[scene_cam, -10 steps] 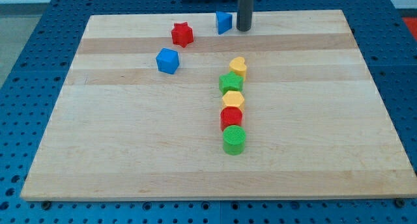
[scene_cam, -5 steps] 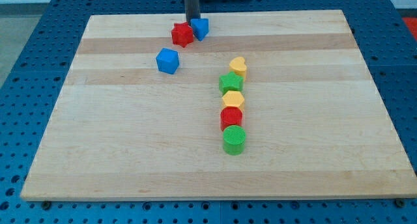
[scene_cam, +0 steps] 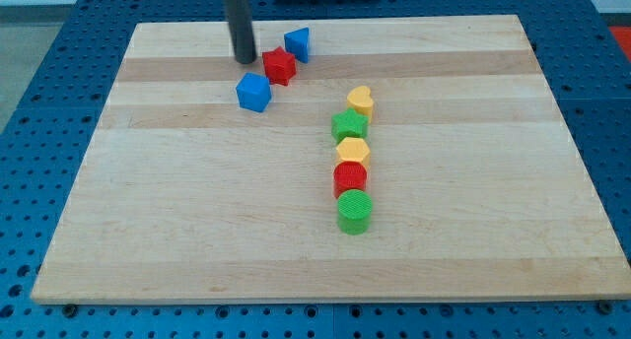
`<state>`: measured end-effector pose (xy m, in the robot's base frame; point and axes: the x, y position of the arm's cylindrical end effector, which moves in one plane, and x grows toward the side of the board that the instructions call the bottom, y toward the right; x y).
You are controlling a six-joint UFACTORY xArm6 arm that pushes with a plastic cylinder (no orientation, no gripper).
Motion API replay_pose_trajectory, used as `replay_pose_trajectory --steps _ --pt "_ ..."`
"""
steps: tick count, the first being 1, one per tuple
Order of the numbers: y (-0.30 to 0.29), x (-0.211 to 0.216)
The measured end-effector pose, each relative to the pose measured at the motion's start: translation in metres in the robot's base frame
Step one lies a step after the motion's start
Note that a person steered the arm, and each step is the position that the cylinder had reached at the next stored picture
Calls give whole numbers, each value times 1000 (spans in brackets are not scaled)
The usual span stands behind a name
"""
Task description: Keep blue blocks and red star in a vertical line
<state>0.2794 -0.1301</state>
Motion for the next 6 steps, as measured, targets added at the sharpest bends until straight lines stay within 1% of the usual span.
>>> replay_pose_trajectory --steps 1,2,3,4,5,6 --pt "41 11" --pt "44 10" --pt "-27 24" --pt "-25 64" --pt "-19 72" --pt "6 72"
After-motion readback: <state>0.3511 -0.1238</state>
